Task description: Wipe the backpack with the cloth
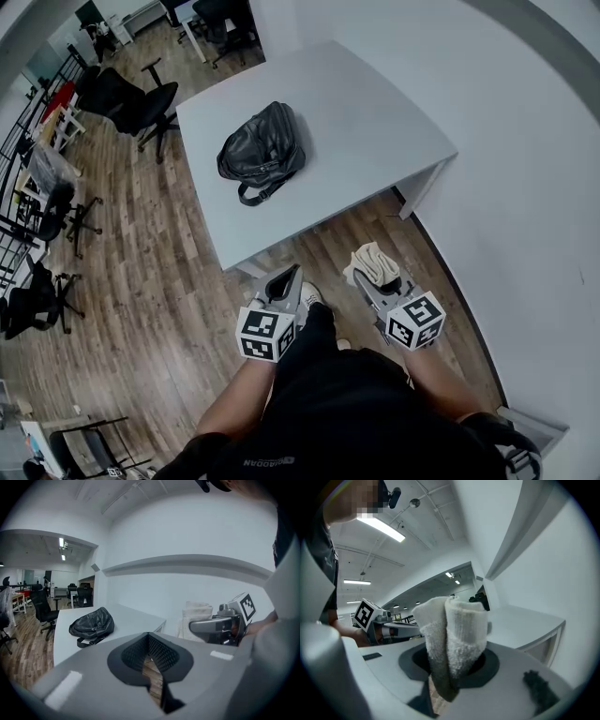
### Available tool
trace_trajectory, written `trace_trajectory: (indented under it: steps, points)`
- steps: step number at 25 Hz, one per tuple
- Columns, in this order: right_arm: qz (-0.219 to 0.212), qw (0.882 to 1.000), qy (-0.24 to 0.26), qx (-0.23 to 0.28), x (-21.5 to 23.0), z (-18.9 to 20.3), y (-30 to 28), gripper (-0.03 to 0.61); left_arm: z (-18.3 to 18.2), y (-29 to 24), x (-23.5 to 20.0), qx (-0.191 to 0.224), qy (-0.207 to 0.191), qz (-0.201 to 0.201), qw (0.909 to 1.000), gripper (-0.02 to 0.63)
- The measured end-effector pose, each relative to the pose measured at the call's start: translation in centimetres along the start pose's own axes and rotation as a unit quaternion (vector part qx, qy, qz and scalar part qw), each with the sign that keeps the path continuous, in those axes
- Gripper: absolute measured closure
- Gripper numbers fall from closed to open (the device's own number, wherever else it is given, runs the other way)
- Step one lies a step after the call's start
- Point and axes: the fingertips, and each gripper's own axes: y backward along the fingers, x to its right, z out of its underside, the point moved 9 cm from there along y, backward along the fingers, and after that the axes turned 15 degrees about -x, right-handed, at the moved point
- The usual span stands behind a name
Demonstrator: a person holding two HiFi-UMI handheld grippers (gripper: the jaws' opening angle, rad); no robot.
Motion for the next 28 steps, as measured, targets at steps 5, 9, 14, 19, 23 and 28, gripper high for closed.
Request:
trace_trajectory:
  steps: [5, 9, 14, 19, 23, 28]
  points:
    - [0.01, 1.0, -0.009, -0.005, 1.1, 0.1, -1.4, 0.469, -0.1, -1.5, -1.0, 0.0, -0.005, 0.007, 1.0, 0.607]
    - [0.008, 1.0, -0.013, -0.021, 1.5, 0.1, -2.5, 0.469, 0.0, -2.6, -1.9, -0.009, 0.007, 0.013, 0.9998, 0.607]
    - [0.008, 0.999, -0.015, -0.035, 2.6, -0.4, -4.2, 0.469, -0.3, -3.8, -3.2, -0.011, 0.018, 0.017, 0.9996, 0.607]
    - [0.003, 0.999, -0.017, -0.041, 3.8, -1.5, -6.1, 0.469, -0.8, -4.9, -4.9, -0.015, 0.028, 0.013, 0.9994, 0.607]
    - [-0.002, 0.999, -0.02, -0.048, 5.2, -2.3, -8.1, 0.469, -1.4, -6.2, -6.7, -0.025, 0.034, 0.01, 0.9991, 0.607]
    - [-0.004, 0.998, -0.018, -0.058, 7.0, -4.1, -11.0, 0.469, -2.7, -8.2, -9.5, -0.027, 0.04, 0.008, 0.9988, 0.607]
